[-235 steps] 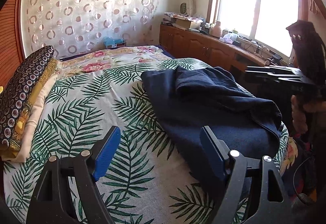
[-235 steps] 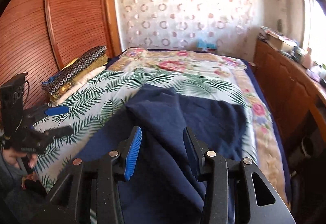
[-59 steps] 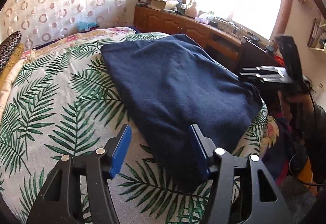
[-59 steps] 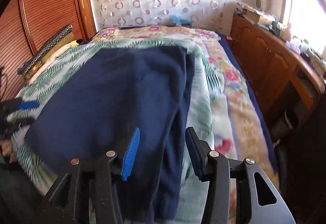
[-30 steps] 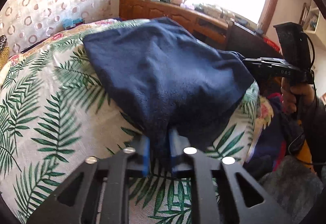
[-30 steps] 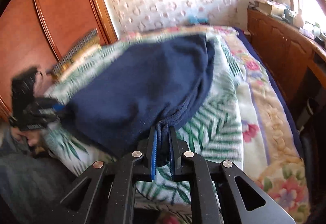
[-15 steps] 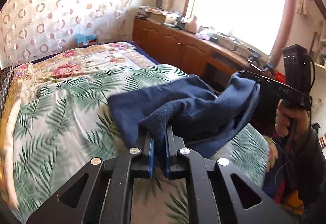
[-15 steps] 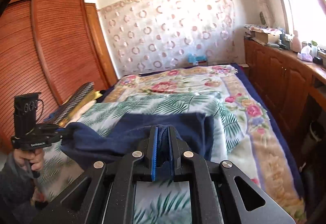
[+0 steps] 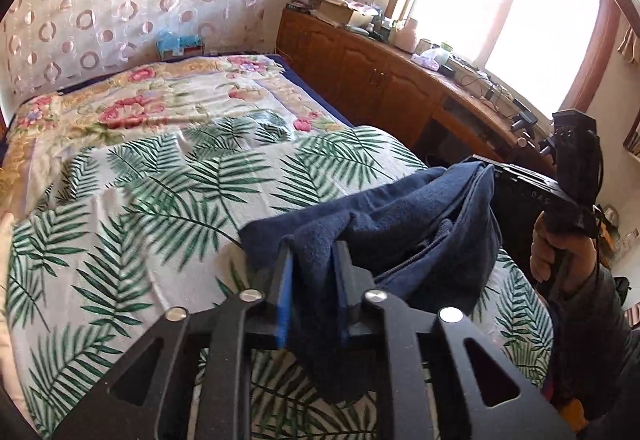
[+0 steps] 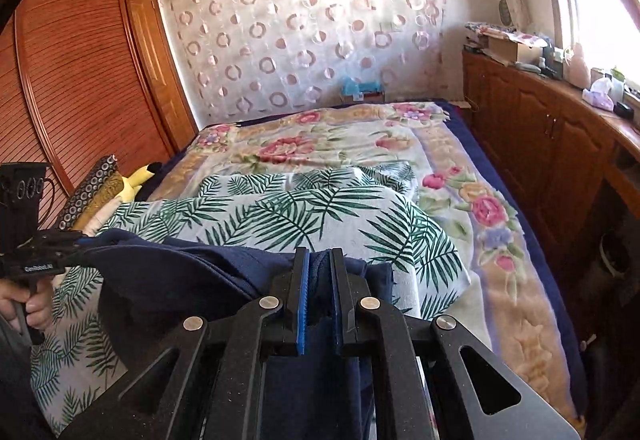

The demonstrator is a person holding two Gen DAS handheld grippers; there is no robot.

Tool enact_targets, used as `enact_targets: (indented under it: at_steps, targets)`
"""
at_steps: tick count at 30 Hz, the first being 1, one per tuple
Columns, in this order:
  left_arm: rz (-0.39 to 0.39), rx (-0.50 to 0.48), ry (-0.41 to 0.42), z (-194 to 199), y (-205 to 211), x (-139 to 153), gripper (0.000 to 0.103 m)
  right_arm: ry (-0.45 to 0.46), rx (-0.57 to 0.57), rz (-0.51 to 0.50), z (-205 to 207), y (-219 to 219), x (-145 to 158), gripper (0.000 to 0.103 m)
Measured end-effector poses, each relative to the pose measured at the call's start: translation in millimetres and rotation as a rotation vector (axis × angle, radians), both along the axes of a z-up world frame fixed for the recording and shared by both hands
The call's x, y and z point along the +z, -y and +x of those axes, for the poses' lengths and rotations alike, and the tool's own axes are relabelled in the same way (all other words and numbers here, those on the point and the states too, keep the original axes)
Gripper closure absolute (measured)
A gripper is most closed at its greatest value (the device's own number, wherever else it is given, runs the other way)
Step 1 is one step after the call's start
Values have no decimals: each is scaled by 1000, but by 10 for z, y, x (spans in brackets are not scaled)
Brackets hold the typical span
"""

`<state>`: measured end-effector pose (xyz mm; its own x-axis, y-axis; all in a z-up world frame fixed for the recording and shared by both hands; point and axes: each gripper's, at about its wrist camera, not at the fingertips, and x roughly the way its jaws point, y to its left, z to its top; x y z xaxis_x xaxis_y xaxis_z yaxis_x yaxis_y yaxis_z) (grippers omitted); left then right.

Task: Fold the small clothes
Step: 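Lift the folded shirt with both grippers toward the patterned stack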

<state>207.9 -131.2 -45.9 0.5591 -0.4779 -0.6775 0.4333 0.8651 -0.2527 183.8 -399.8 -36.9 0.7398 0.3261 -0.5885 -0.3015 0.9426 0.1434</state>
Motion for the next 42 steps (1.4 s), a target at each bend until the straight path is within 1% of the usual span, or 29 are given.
enact_targets:
  at_steps: [1,3,5,6,7,8,12,14,16,18,20,24,25,26,27,28,29,31,32,33,35,36,38,41,42]
  targets:
    - [18,9,22,-6,-19,11,64,-7,-2,-10,43,-24,5,94]
    - [43,21,49,8,-73,48,58,-11,-10,-41,118,-77,36,93]
    - [52,22,59,13,-136,38,41,5,-36,-77,112,-121,90,93]
    - [62,20,60,9,-171,14,37,16,-37,-83,109,-143,126,93]
    - [66,23,56,3,-200,-15,30,23,-36,-81,107,-155,167,88]
    - [66,26,49,11,-221,-44,26,27,-42,-78,106,-156,200,84]
    - [54,14,15,23,-264,-156,26,78,-43,-71,-63,-136,398,72]
    - [48,-6,10,18,-226,-177,26,95,-26,-89,-212,-132,438,52]
    - [47,-27,-3,43,-166,-209,26,91,-4,-116,-344,-149,428,44]
    - [67,-48,-6,97,-68,-254,26,68,22,-143,-400,-149,370,44]
    - [89,-68,-8,161,28,-305,26,28,25,-170,-374,-148,287,44]
    - [114,-93,-18,345,177,-368,26,-30,65,-119,-261,-132,282,44]
    - [114,-92,-19,379,193,-363,26,-40,76,-103,-221,-135,291,47]
    - [114,-89,-19,426,200,-356,26,-50,85,-89,-194,-117,305,54]
    - [117,-79,-17,471,200,-347,26,-59,96,-84,-179,-124,322,56]
    - [118,-71,-14,500,195,-339,26,-55,102,-86,-169,-103,328,65]
    - [118,-65,-10,541,189,-336,26,-52,109,-89,-156,-97,336,79]
    - [126,-43,-5,615,176,-342,26,-56,126,-79,-147,-66,351,93]
    - [130,-25,-9,653,159,-355,26,-52,125,-72,-108,-14,324,94]
    - [134,-13,-12,680,147,-372,26,-40,99,-86,-128,11,346,95]
    - [142,11,-17,710,118,-414,26,-35,22,-128,-54,34,255,95]
    - [139,17,-18,715,104,-431,26,-35,-10,-141,-75,54,262,95]
    - [131,17,-23,713,88,-455,26,-37,-16,-163,-153,15,264,95]
    - [140,12,-24,708,93,-481,26,-34,-24,-192,-228,-50,302,95]
    - [140,11,-28,711,94,-491,26,-34,-26,-189,-261,-49,328,91]
